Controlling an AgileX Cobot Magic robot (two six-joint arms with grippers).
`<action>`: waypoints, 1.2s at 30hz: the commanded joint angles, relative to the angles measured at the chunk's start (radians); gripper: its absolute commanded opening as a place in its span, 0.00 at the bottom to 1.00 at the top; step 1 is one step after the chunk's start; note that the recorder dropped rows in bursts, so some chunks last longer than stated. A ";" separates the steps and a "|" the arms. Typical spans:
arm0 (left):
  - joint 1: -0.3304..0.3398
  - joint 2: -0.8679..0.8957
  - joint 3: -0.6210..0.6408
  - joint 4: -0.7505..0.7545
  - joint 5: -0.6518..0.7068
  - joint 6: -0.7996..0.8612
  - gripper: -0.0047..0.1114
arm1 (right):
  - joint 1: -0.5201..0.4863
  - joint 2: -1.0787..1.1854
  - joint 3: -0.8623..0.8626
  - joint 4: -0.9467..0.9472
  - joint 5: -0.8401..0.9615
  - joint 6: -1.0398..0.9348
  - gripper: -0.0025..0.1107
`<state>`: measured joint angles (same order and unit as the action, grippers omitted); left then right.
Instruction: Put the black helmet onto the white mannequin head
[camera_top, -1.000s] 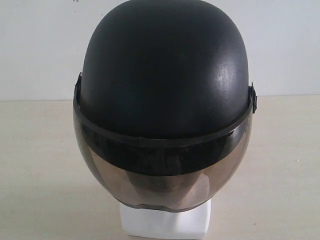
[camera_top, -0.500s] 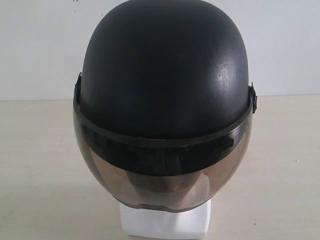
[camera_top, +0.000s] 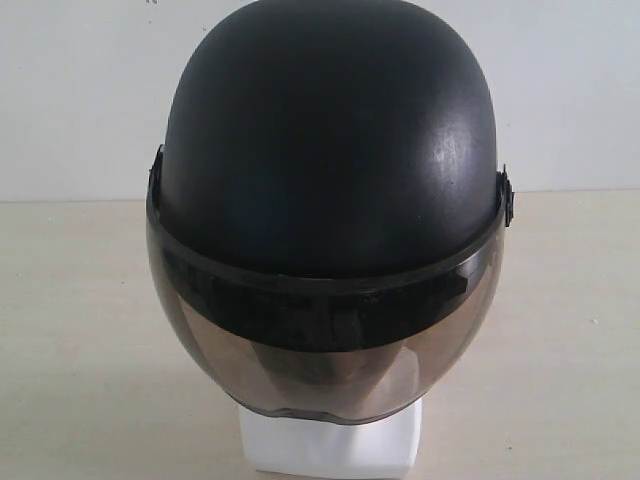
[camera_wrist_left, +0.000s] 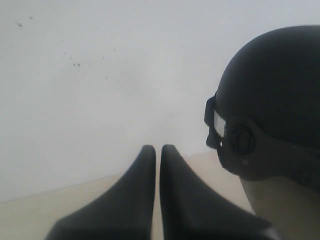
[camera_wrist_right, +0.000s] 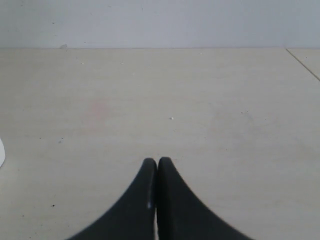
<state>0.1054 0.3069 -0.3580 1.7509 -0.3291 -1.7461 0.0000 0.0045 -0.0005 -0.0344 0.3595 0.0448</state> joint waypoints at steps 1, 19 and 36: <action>-0.016 -0.145 0.004 -0.006 -0.011 -0.092 0.08 | 0.000 -0.005 0.000 -0.002 -0.013 0.001 0.02; -0.016 -0.307 0.020 -0.641 0.207 0.492 0.08 | 0.000 -0.005 0.000 -0.002 -0.013 0.001 0.02; -0.016 -0.307 0.247 -1.817 0.562 1.877 0.08 | 0.000 -0.005 0.000 -0.002 -0.013 0.001 0.02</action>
<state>0.0942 0.0011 -0.1617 0.0000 0.2187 0.1118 0.0000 0.0045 0.0011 -0.0344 0.3595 0.0464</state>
